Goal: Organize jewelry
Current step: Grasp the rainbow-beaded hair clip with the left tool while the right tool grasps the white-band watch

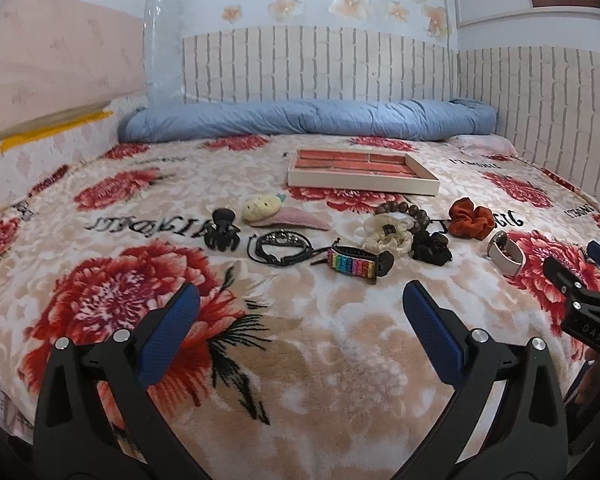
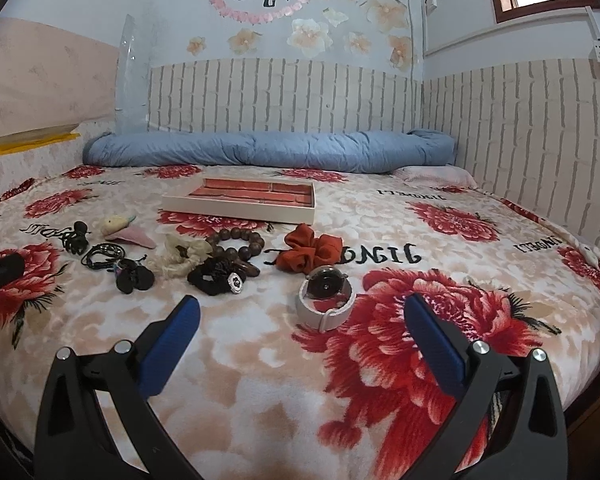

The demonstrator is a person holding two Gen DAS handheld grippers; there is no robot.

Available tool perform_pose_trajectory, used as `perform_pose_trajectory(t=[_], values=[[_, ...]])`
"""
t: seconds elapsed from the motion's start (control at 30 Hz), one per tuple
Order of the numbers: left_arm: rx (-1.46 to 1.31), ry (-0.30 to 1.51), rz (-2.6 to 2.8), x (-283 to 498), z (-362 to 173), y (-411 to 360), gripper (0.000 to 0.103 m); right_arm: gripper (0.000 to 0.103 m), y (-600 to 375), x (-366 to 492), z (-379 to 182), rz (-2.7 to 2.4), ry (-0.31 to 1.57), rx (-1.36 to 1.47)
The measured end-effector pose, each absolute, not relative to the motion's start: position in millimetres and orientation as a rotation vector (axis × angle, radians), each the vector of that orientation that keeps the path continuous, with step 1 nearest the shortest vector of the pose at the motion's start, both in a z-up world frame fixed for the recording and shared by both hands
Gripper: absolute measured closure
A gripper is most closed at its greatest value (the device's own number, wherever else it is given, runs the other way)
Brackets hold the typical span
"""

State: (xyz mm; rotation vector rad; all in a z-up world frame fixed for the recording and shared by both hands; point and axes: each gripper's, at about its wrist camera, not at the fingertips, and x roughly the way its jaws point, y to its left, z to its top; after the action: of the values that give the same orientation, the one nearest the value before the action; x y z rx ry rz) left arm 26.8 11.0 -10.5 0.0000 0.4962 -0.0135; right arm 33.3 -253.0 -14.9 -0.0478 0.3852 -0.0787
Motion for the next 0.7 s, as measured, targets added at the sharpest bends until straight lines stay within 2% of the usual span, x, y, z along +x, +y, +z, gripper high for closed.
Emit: perform_pose_trajectory(t=[0.7], values=[[-0.035,0.655,-0.061,101,-20,-9,0.005,0.004,-273,99,-13,-0.112,0.52,-0.066]])
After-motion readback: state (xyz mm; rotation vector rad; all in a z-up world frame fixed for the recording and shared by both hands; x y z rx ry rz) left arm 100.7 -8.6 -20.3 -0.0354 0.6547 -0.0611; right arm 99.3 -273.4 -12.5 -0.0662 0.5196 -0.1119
